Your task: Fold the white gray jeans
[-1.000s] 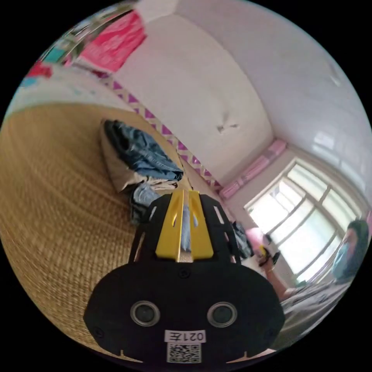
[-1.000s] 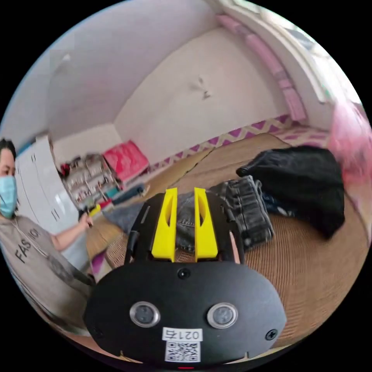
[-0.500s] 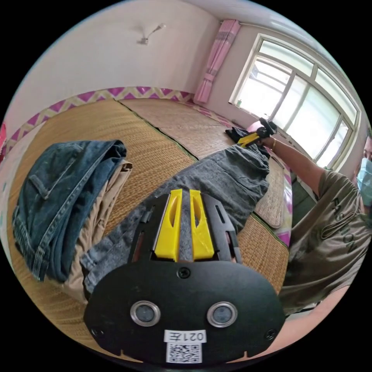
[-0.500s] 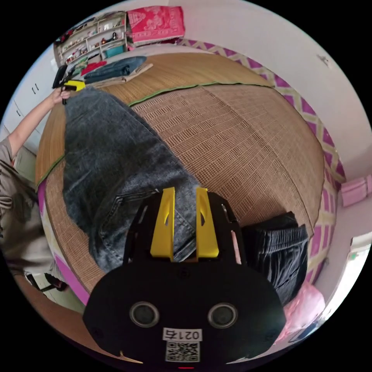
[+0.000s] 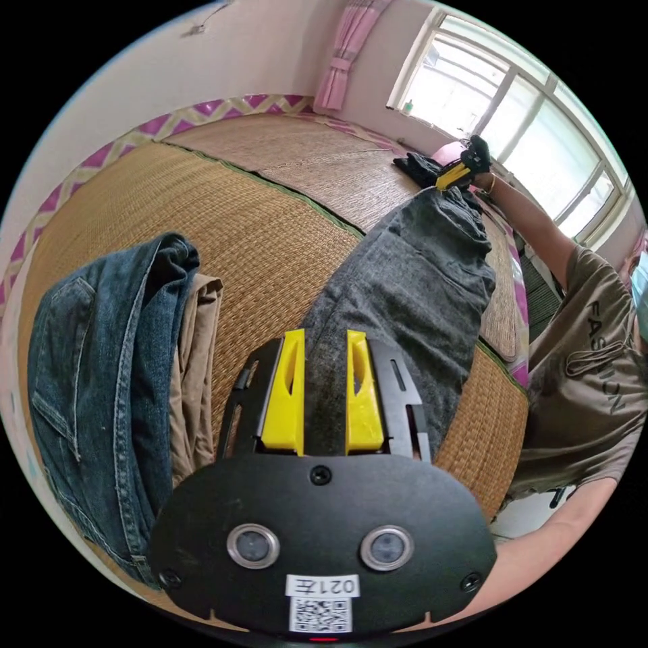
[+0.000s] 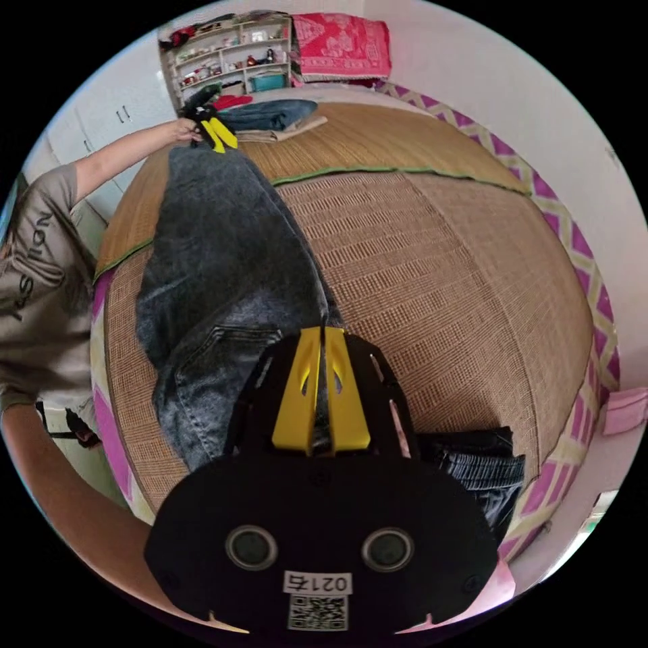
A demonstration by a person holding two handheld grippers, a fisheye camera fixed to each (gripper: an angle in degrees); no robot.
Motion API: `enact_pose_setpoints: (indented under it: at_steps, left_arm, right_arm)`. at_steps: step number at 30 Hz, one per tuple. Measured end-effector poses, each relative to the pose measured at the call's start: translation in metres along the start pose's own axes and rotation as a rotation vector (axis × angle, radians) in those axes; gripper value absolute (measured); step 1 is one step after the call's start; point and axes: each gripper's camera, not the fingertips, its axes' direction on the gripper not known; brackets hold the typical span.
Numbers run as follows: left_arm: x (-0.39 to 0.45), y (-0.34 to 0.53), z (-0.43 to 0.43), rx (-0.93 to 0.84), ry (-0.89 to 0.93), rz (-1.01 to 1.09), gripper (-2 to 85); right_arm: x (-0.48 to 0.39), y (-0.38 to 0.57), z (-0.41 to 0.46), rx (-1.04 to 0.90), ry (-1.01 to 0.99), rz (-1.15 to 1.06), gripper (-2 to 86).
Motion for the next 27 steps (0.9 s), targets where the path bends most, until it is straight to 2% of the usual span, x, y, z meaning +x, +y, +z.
enact_pose_setpoints:
  at_steps: [5, 9, 12, 13, 15, 18, 22, 27]
  left_arm:
    - [0.010, -0.007, 0.002, 0.046, -0.038, 0.069, 9.8]
    - [0.013, -0.013, 0.011, 0.017, -0.042, 0.099, 10.4]
    - [0.011, -0.017, 0.022, -0.043, -0.021, 0.104, 6.6]
    - [0.013, -0.015, 0.025, -0.072, -0.008, 0.121, 2.8]
    - [0.022, -0.009, 0.018, -0.058, 0.000, 0.153, 0.4]
    - [0.051, 0.016, -0.024, 0.068, -0.048, 0.187, -0.5]
    - [0.137, 0.087, -0.098, 0.255, -0.054, 0.273, -0.8]
    - [0.248, 0.193, -0.110, 0.311, -0.038, 0.294, -0.8]
  right_arm:
    - [-0.036, 0.038, -0.058, 0.095, 0.065, -0.059, -0.9]
    - [-0.070, 0.076, -0.102, 0.173, 0.128, -0.072, -1.0]
    - [-0.094, 0.102, -0.125, 0.213, 0.152, -0.077, -1.0]
    - [-0.098, 0.107, -0.128, 0.220, 0.155, -0.078, -1.0]
    - [-0.115, 0.125, -0.137, 0.233, 0.158, -0.075, -1.0]
    - [-0.142, 0.150, -0.143, 0.207, 0.202, -0.074, -1.0]
    - [-0.186, 0.205, -0.162, 0.255, 0.201, -0.062, -1.0]
    - [-0.295, 0.317, -0.158, 0.338, 0.123, -0.052, -1.0]
